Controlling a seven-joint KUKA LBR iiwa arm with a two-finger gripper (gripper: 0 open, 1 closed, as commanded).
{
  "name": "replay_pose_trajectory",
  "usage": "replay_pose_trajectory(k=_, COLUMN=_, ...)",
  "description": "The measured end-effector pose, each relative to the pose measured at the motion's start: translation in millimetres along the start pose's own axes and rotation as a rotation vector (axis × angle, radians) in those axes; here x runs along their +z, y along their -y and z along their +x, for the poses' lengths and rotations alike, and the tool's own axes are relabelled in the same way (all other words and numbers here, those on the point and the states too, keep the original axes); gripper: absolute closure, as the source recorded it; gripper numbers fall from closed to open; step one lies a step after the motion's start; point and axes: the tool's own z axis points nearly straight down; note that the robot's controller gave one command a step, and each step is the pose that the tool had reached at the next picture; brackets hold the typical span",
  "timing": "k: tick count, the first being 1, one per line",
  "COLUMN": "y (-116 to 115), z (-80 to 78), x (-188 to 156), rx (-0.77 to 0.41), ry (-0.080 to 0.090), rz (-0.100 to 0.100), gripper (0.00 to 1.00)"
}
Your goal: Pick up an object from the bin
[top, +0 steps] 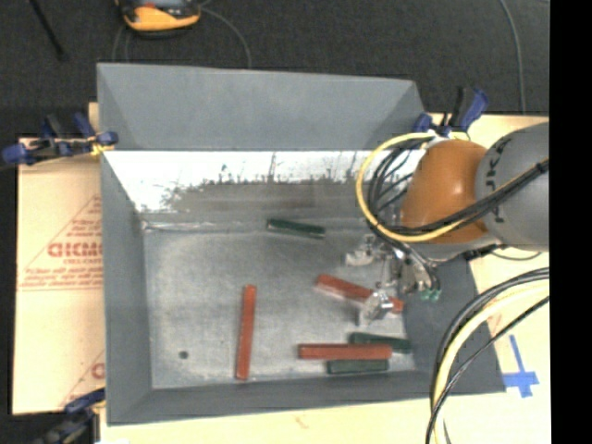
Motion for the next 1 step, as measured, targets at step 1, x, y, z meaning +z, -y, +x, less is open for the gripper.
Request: replay_pose_trajectory(k=1, y=0.1, z=-2.4, x=-1.7, rx=-0.007, ry=-0.016, rz=-0.001, gripper=1.00)
